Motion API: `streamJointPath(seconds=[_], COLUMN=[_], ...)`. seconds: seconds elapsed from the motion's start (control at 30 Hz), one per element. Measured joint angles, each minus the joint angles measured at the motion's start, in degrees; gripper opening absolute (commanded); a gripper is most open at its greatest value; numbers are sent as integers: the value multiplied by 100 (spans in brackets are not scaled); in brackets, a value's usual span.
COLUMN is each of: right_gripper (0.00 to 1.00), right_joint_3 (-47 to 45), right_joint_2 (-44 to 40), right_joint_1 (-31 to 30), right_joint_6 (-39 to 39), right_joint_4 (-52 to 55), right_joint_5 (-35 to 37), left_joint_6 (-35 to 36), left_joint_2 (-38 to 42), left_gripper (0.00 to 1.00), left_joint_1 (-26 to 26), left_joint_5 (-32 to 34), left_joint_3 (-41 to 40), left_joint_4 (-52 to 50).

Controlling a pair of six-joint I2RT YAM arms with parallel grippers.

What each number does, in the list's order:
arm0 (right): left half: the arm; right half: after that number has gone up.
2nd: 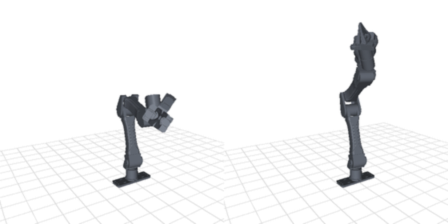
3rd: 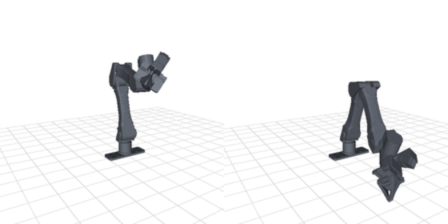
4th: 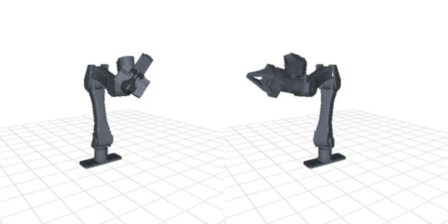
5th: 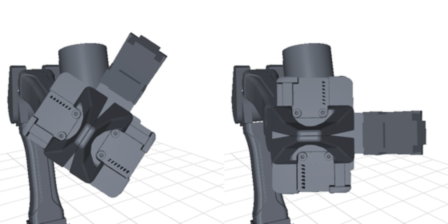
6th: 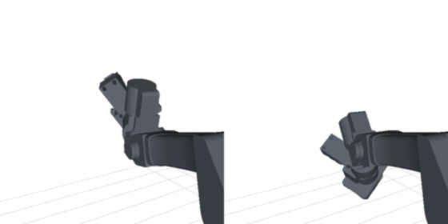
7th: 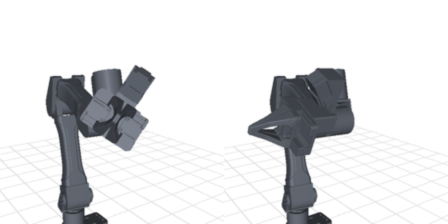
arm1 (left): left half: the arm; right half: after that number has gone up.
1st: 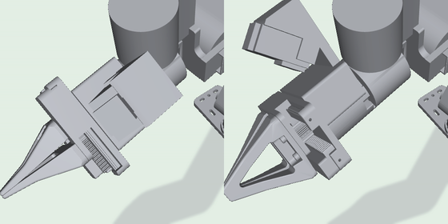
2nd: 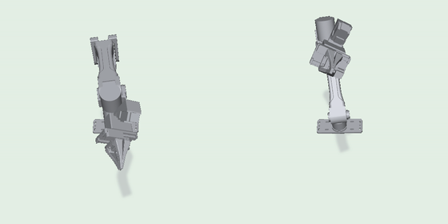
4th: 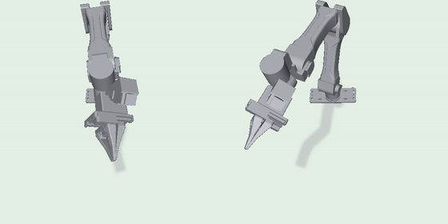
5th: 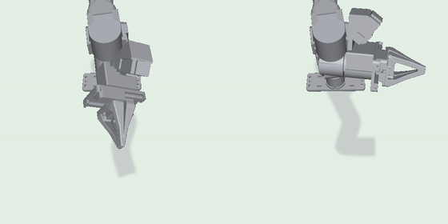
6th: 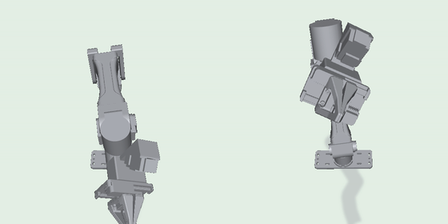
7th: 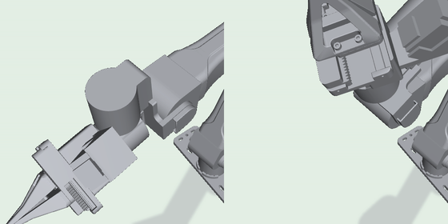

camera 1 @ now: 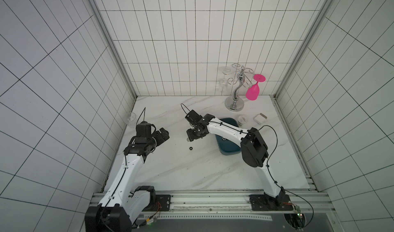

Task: Put the nuts on the desktop into the storage box
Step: Pick up the nut from the center of the board.

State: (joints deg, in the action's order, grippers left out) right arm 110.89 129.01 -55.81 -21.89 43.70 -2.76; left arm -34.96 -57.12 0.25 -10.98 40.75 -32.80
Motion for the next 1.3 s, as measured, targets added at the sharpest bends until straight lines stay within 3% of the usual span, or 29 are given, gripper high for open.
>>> streamJointPath(seconds=[0.27, 0.9, 1.0, 1.17, 1.3], right_gripper=[60, 57, 49, 21, 16], right_joint_3=[909, 1832, 1853, 1853, 1853], right_joint_2=[780, 1510, 1528, 1532, 1530], right_joint_1=[-83, -155, -186, -229, -260], right_joint_6=[-2, -46, -42, -33, -26], right_joint_4=[334, 776, 817, 870, 863], right_joint_5=[24, 70, 127, 216, 289], left_joint_6=[9, 7, 13, 48, 50], left_joint_2=[81, 177, 177, 240, 323], left_gripper=[98, 98, 98, 98, 98], left_joint_1=[-42, -116, -118, -151, -177], left_joint_5=[101, 39, 39, 42, 42], left_joint_3=[-17, -87, -87, -87, -87], left_joint_4=[-15, -4, -9, -50, -52])
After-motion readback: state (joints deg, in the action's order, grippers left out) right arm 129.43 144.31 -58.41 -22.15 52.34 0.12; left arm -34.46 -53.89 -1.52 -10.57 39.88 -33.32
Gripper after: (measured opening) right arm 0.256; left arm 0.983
